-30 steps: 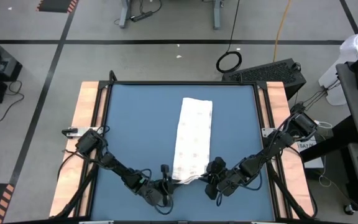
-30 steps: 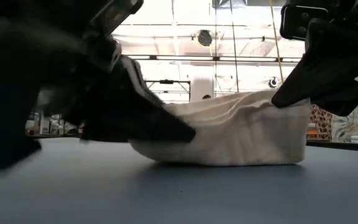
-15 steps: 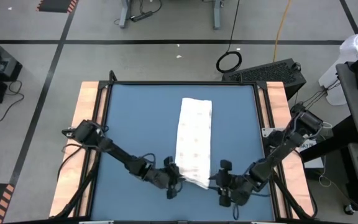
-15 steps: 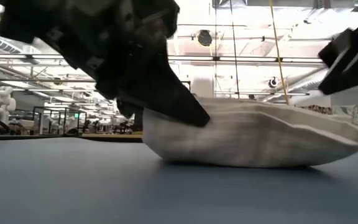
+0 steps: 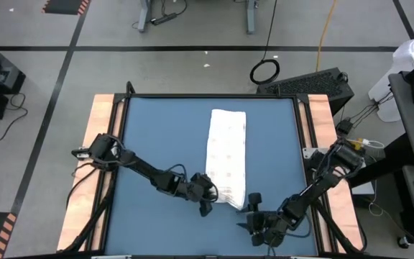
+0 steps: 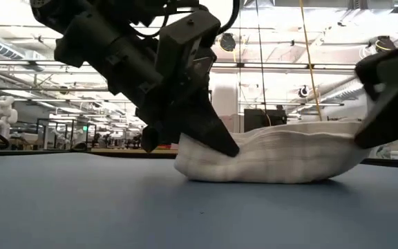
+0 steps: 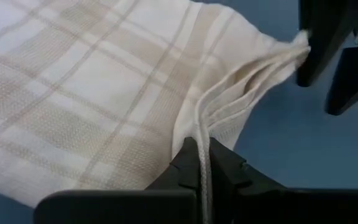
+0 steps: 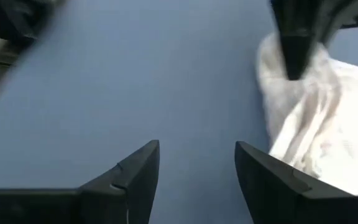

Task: Roll towel
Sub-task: Roll the white towel

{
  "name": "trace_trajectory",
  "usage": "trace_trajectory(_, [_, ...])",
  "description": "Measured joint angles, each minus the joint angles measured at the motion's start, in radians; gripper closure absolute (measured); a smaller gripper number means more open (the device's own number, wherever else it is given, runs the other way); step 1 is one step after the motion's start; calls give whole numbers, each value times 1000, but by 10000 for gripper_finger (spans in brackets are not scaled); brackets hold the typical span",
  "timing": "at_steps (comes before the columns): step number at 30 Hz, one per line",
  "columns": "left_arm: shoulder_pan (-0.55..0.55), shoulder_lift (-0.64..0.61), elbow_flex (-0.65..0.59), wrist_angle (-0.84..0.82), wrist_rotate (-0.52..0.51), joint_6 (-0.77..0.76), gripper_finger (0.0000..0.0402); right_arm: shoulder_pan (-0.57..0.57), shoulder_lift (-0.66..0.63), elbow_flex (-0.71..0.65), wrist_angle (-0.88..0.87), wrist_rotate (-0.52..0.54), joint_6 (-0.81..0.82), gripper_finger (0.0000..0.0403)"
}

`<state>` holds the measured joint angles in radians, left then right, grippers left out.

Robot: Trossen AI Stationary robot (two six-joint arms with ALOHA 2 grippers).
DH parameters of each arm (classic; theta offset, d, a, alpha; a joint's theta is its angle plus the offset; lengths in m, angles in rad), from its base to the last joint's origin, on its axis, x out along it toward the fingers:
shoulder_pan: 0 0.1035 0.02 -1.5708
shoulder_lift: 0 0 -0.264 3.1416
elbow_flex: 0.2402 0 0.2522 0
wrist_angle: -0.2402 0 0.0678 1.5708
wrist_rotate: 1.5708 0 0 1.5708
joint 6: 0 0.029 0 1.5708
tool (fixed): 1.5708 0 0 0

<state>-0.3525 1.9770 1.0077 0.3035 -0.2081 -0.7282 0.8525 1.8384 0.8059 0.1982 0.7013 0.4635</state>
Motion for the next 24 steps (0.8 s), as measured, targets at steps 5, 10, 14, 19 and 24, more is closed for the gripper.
trace_trajectory(5, [17, 0, 0, -11, 1, -16, 387, -40, 9, 0, -37, 12, -4, 202])
trace_trajectory(10, [27, 0, 0, -46, 1, -24, 387, -71, 9, 0, -59, 81, -14, 202])
trace_trajectory(14, [30, 0, 0, -53, 3, -17, 387, -79, 9, 0, -51, 117, -62, 202])
trace_trajectory(19, [32, 0, 0, -51, 4, 4, 387, -94, 9, 0, -52, 144, -66, 202])
trace_trajectory(24, [33, 0, 0, -51, 4, 10, 387, -100, 9, 0, -67, 178, -49, 195])
